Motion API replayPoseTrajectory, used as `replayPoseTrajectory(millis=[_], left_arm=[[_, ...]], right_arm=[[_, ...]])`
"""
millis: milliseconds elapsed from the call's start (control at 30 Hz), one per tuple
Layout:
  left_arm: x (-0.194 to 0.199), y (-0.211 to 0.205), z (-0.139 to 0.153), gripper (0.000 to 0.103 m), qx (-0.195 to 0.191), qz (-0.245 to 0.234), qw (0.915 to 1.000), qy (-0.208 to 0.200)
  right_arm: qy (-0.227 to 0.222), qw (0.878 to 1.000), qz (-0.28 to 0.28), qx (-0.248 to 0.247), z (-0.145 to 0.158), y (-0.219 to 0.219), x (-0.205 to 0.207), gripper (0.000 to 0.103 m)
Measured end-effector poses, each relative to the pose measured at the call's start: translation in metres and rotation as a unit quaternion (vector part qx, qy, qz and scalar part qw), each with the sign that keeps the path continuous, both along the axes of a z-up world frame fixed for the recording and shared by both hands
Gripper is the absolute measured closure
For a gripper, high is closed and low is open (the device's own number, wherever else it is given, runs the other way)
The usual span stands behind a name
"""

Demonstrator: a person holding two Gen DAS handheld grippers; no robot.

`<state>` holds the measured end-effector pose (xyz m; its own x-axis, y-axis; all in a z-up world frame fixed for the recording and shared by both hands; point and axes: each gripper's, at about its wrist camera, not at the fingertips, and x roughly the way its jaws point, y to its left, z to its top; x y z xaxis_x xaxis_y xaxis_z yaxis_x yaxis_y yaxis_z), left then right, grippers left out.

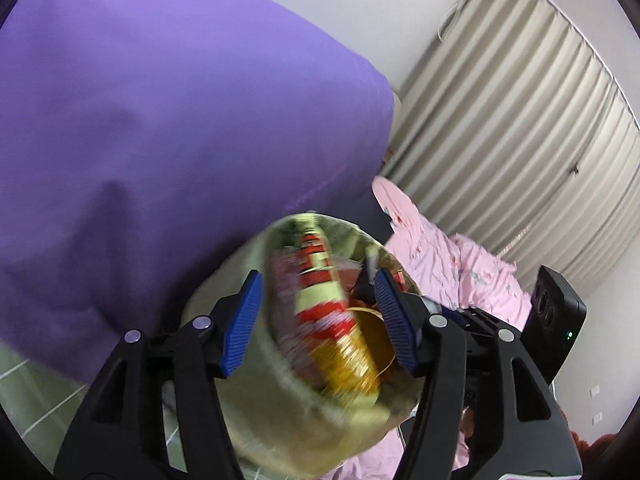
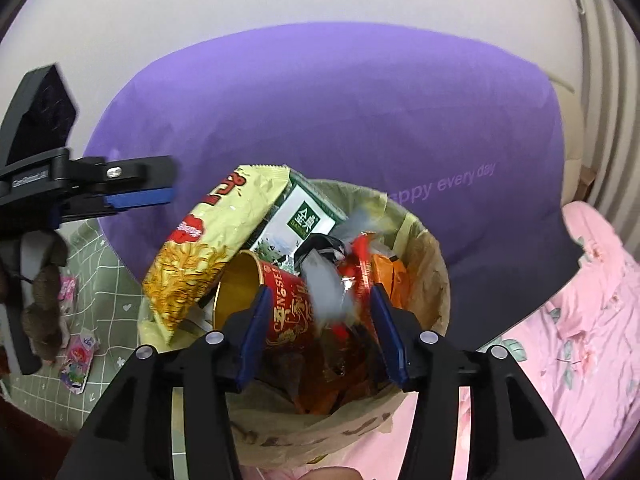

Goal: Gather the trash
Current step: 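Open both grippers to drop the stick packet and grey wrapper into the bag, then grasp the yellow-pink chip bag with the left gripper while the right grasps the pink lollipop wrapper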

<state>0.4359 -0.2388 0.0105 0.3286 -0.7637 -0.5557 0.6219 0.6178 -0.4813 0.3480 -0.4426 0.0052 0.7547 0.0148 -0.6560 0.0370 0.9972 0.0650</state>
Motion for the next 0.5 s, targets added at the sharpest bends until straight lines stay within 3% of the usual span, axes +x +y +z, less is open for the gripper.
replayPoseTrajectory(millis=[33, 300, 400, 500], left_arm=[[-0.004, 0.016, 0.001, 0.048, 0.000, 0.013, 0.9999, -0.006], [-0.040, 0.146, -0.015, 0.048, 0.033, 0.107, 0.9932, -0.031], [-0.053, 0.205, -0.034, 0.048, 0.066, 0.148, 0.9860, -0.039], [-0.059, 0.264, -0.057, 0.048, 0.087, 0.200, 0.9757, -0.017]], right_arm=[[-0.007, 1.000, -0.002, -0.002, 0.005, 0.005, -0.004, 0.047], [-0.055, 0.998, 0.005, -0.011, 0.037, 0.065, -0.025, 0.045], [-0.064, 0.997, 0.032, -0.003, 0.038, 0.099, -0.025, 0.039], [-0.055, 0.996, 0.068, 0.015, 0.029, 0.134, -0.020, 0.039]])
